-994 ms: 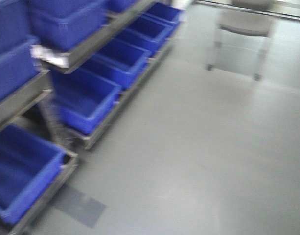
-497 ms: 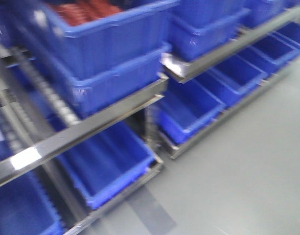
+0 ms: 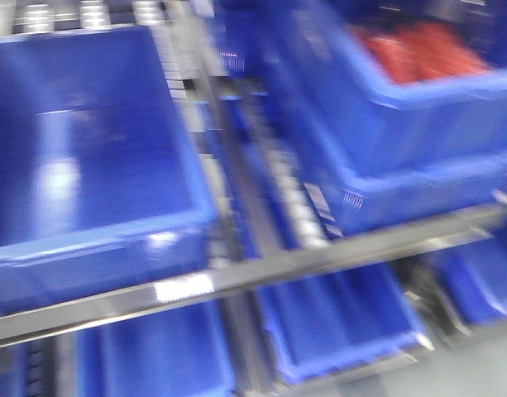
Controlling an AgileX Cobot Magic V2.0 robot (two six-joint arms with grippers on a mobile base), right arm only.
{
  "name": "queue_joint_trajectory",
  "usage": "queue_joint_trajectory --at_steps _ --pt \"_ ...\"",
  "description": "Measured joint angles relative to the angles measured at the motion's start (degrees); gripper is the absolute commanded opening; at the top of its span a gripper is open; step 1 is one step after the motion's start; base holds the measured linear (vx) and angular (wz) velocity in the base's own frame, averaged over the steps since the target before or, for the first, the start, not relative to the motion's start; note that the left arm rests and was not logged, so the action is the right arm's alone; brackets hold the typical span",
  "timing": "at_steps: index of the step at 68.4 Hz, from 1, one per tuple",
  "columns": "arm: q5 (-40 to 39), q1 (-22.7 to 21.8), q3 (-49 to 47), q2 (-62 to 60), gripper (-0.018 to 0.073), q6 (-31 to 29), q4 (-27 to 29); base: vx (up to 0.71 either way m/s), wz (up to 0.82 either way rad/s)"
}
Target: Pour parts from conveyor to right shelf
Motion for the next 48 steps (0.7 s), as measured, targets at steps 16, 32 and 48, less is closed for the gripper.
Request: queue_joint_trajectory --at_steps 16,32,48 --pt "0.0 0.0 0.0 0.0 -0.0006 0.0 0.0 0.19 0.70" --pt "0.0 0.0 0.0 0.0 -0.0006 0.0 0.0 0.16 0.45" --pt "0.0 0.0 0.0 0.0 -0.0006 0.0 0.0 0.10 0.15"
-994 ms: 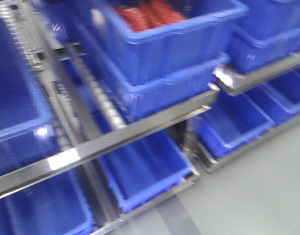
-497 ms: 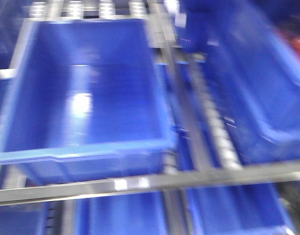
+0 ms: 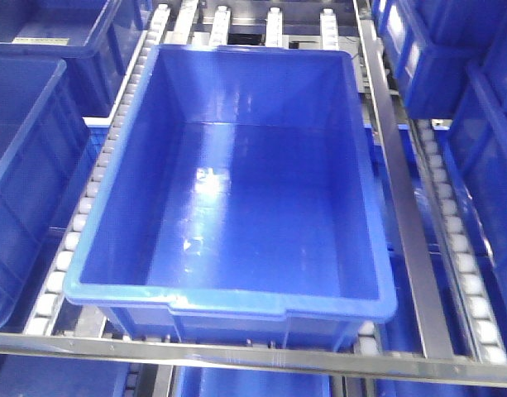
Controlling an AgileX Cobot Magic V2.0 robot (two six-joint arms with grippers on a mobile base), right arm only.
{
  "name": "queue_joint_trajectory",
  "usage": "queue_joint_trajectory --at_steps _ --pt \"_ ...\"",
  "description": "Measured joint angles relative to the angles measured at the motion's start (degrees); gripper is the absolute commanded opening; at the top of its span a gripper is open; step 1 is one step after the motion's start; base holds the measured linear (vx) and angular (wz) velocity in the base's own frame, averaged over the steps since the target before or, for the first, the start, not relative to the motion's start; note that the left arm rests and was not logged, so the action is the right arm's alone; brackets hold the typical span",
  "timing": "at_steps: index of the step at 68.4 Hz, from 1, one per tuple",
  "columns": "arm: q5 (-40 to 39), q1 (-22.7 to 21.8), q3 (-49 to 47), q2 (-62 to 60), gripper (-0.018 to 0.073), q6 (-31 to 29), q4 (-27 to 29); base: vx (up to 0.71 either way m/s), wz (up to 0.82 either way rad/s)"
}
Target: Pour parts from conveyor to right shelf
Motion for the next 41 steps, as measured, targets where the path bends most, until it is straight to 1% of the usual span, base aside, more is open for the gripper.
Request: queue_joint_trajectory --at_steps 18,41 --pt "0.0 0.0 0.0 0.0 -0.0006 0.0 0.0 0.08 0.04" --pt "0.0 0.0 0.0 0.0 -0.0006 0.0 0.0 0.09 -0.03"
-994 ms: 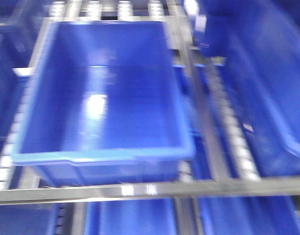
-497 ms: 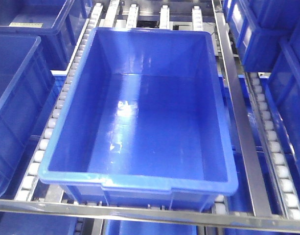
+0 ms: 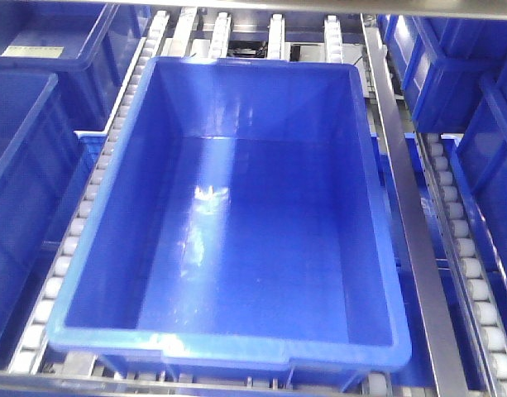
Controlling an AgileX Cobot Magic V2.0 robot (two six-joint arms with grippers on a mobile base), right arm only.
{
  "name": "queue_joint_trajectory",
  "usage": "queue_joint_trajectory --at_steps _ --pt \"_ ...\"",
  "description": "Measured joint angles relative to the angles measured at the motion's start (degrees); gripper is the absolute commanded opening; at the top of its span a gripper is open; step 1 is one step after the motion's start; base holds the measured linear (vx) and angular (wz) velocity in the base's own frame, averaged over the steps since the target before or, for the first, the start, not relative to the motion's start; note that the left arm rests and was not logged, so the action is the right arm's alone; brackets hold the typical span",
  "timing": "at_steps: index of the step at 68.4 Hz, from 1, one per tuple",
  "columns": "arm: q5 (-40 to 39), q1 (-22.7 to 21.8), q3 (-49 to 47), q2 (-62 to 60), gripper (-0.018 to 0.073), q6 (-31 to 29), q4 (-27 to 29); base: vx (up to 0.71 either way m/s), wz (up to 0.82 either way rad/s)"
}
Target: Pour parts from conveyor to right shelf
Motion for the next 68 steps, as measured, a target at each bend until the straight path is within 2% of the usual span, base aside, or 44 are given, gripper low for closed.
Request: queue_joint_trajectory --at_steps 68 --pt "0.0 0.0 0.0 0.0 -0.0006 0.0 0.0 0.02 0.00"
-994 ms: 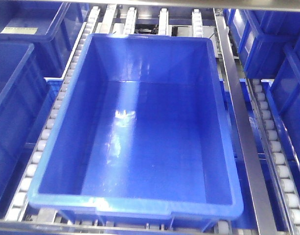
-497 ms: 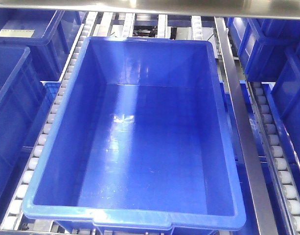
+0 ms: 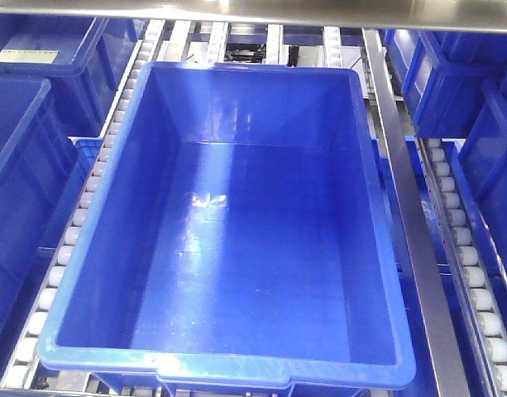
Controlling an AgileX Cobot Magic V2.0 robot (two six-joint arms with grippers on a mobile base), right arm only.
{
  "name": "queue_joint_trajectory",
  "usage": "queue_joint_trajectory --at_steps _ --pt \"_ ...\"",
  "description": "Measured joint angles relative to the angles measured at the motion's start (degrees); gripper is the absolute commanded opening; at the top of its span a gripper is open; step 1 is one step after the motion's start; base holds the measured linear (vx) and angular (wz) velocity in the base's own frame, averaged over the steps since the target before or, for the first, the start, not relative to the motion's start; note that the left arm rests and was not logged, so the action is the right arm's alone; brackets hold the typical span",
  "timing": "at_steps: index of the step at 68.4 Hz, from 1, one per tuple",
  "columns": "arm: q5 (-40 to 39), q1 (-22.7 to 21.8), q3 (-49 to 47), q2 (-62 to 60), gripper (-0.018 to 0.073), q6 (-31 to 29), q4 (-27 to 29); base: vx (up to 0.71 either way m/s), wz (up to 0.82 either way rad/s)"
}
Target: Pour parts from conveyor to right shelf
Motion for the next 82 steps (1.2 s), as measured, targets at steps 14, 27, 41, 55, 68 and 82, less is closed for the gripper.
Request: queue_joint_trajectory --at_steps 14,27,41,55,68,82 --pt "0.0 0.0 0.0 0.0 -0.0006 0.0 0.0 0.00 0.00" --pt "-2.3 0.0 0.0 1.3 -0.0006 -0.7 3.4 0.00 0.00" --pt "-4.2 3.1 -3.6 7.1 -0.0006 -5.0 5.6 0.00 0.00" --pt "-4.4 14.8 -8.7 20.4 -0.0006 -6.7 4.0 0.00 0.00" --pt "-4.3 23.2 -15.5 34.2 -0.0006 -7.0 3.2 0.00 0.00" --pt "-1.7 30.4 -27.2 52.0 -0.0006 -7.0 3.1 0.00 0.00"
